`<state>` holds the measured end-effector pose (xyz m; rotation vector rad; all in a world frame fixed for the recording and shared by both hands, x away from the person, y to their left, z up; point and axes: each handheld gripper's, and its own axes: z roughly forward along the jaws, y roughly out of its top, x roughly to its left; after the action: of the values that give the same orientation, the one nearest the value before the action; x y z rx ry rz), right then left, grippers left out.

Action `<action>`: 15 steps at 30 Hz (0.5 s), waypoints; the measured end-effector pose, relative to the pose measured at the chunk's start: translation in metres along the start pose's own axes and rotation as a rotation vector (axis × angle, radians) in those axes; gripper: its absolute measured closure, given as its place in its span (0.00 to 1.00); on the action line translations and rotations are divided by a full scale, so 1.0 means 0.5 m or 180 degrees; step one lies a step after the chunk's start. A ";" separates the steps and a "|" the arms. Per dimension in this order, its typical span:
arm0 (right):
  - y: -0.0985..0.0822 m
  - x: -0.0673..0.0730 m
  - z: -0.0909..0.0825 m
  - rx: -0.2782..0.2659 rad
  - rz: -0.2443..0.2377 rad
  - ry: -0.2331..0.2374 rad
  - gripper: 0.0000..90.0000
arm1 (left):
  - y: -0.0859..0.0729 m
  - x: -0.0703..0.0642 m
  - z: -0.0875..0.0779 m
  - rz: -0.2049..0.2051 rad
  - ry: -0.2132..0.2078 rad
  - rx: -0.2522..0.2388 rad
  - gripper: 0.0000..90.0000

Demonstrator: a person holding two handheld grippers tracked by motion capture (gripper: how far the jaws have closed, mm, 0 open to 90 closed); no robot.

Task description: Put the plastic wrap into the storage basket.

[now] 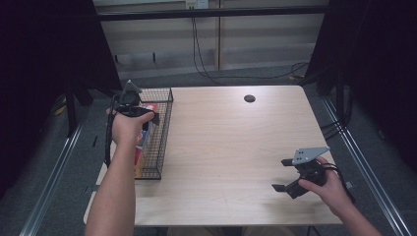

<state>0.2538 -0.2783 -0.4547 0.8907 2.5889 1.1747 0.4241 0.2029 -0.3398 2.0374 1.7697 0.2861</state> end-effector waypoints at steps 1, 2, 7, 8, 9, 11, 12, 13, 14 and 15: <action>0.000 0.000 0.000 0.0000 0.0001 -0.0001 0.04 | 0.000 -0.004 -0.001 0.0005 -0.0019 -0.0013 0.17; 0.000 0.000 0.000 -0.0002 0.0001 -0.0002 0.04 | -0.001 -0.006 -0.003 0.0030 -0.0031 -0.0011 0.17; 0.001 0.000 0.001 -0.0003 -0.0017 0.0010 0.04 | -0.006 -0.022 -0.001 0.0066 -0.0108 -0.0036 0.16; 0.001 0.001 0.000 -0.0004 -0.0010 0.0007 0.04 | -0.007 -0.025 -0.003 0.0100 -0.0120 -0.0029 0.16; 0.002 0.001 0.000 -0.0008 -0.0007 0.0007 0.04 | -0.008 -0.029 -0.003 0.0086 -0.0153 -0.0045 0.16; 0.002 0.000 -0.001 -0.0015 -0.0015 -0.0014 0.04 | -0.011 -0.035 -0.004 0.0115 -0.0201 -0.0054 0.16; 0.002 0.000 -0.001 -0.0015 -0.0016 -0.0018 0.04 | -0.012 -0.038 -0.005 0.0138 -0.0221 -0.0065 0.16; 0.002 0.000 -0.001 -0.0015 -0.0015 -0.0017 0.04 | -0.014 -0.041 -0.006 0.0144 -0.0250 -0.0084 0.16; 0.002 0.001 -0.001 -0.0006 -0.0006 -0.0004 0.04 | -0.016 -0.044 -0.006 0.0156 -0.0281 -0.0100 0.16; 0.002 0.000 0.000 -0.0016 -0.0027 0.0006 0.04 | -0.018 -0.047 -0.006 0.0164 -0.0308 -0.0106 0.16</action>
<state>0.2542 -0.2777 -0.4542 0.8770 2.5877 1.1799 0.4109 0.1815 -0.3382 2.0405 1.6462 0.2271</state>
